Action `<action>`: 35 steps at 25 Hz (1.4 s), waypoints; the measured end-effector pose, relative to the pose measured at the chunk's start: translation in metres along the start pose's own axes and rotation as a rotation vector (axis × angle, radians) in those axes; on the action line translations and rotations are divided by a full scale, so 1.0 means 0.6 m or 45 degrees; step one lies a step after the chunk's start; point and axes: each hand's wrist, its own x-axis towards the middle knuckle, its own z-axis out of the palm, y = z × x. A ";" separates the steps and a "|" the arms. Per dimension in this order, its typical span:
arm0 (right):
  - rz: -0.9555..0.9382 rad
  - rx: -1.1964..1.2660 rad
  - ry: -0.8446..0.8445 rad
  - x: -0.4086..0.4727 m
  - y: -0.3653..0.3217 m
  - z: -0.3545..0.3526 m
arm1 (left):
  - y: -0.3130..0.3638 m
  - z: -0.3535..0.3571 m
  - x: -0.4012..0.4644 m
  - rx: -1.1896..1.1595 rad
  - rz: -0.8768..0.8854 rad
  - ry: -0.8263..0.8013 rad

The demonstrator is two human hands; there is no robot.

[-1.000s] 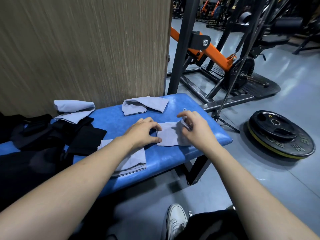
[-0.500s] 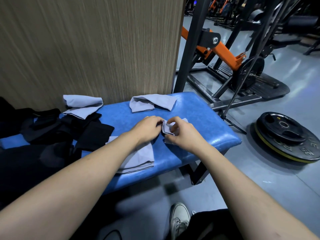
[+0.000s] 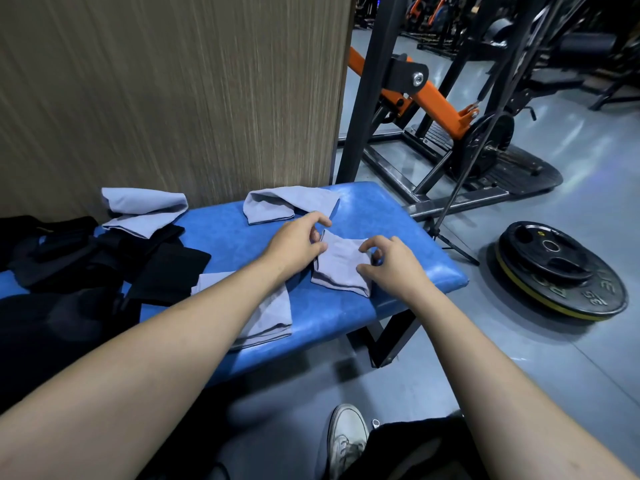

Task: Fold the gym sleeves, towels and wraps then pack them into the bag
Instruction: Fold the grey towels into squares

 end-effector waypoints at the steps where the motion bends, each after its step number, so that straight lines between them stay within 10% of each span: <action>1: -0.003 -0.030 0.000 0.002 -0.001 0.001 | -0.001 0.005 0.003 0.091 0.003 -0.026; 6: -0.012 0.072 -0.107 0.000 -0.017 0.016 | -0.001 0.014 0.016 0.476 -0.081 -0.232; 13: 0.006 0.889 0.090 -0.032 -0.044 -0.027 | 0.028 -0.022 -0.007 -0.450 -0.099 -0.068; 17: -0.030 1.302 -0.145 -0.052 -0.058 -0.048 | 0.048 -0.074 -0.053 -0.839 -0.160 -0.021; 35: -0.332 0.545 -0.471 -0.102 -0.187 0.057 | -0.074 -0.165 -0.269 -0.433 -0.280 0.156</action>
